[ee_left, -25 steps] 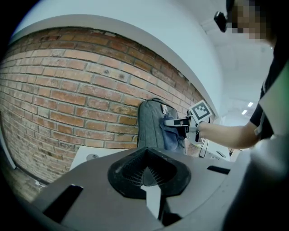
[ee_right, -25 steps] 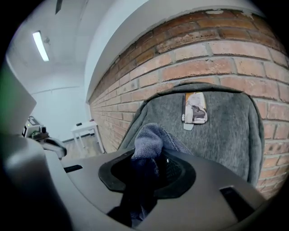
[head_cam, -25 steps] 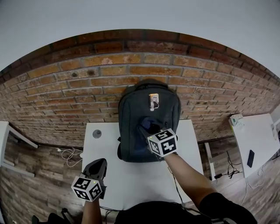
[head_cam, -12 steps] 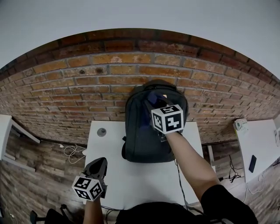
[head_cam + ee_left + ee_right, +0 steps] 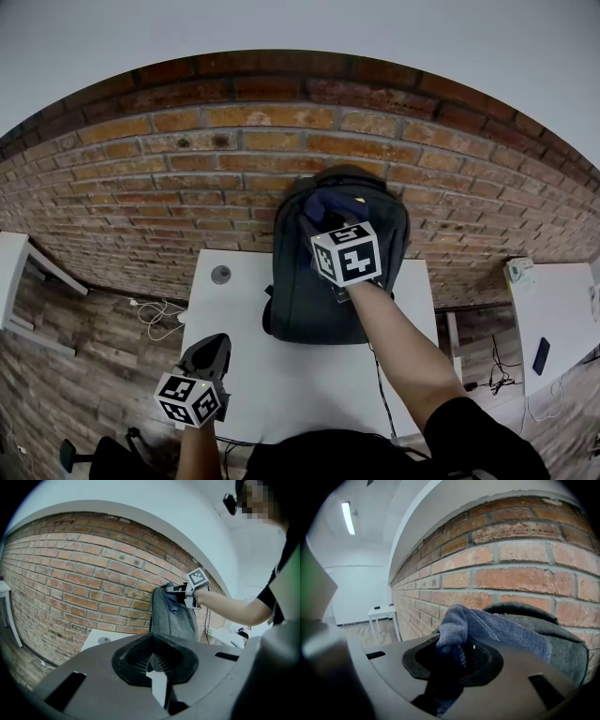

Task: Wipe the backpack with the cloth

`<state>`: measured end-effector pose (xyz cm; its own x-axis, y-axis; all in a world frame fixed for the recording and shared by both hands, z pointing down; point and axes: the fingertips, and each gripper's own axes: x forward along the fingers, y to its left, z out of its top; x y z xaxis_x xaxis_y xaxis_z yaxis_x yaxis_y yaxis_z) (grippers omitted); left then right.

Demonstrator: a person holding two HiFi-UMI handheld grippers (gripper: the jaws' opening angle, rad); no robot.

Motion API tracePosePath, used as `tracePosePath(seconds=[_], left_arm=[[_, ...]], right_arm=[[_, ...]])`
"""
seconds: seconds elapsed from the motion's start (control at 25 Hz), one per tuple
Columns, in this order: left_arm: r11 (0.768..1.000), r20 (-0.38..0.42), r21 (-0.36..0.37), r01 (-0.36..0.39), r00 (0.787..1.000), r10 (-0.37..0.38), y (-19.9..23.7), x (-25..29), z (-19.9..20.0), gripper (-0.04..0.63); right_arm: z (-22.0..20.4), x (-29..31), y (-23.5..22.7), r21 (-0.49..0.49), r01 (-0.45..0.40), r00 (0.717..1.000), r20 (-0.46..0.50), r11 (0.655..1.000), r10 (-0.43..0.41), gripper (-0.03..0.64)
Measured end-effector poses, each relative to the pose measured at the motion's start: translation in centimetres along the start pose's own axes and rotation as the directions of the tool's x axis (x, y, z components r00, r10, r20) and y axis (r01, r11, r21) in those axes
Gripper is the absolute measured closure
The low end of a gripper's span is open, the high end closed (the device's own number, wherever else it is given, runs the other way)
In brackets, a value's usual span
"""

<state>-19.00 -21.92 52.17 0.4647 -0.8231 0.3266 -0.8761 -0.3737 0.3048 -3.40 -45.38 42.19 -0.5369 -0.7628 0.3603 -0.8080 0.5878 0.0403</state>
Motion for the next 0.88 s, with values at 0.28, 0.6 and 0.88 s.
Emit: tracePosePath(seconds=[0.28,0.6,0.88], left_arm=[[1.0,-0.004,-0.004,0.016,1.0,-0.016,-0.6,0.0,-0.3,0.607],[1.0,0.002,0.004,0.024,1.0,-0.024,-1.0,-0.1,-0.2,0.607],[1.0,0.003,0.004,0.02,1.0,-0.02,-0.7,-0.7,-0.3,0.607]], right_arm=[[-2.7,-0.3,1.7,0.012,-0.045,0.997,-0.07,0.999,0.046,0.507],[-7.8,-1.8,5.1,0.002,-0.116,0.983,-0.146,0.993,0.115,0.506],[-12.1,-3.5,7.9,0.054,-0.155,0.97,-0.182,0.986,0.163,0.508]])
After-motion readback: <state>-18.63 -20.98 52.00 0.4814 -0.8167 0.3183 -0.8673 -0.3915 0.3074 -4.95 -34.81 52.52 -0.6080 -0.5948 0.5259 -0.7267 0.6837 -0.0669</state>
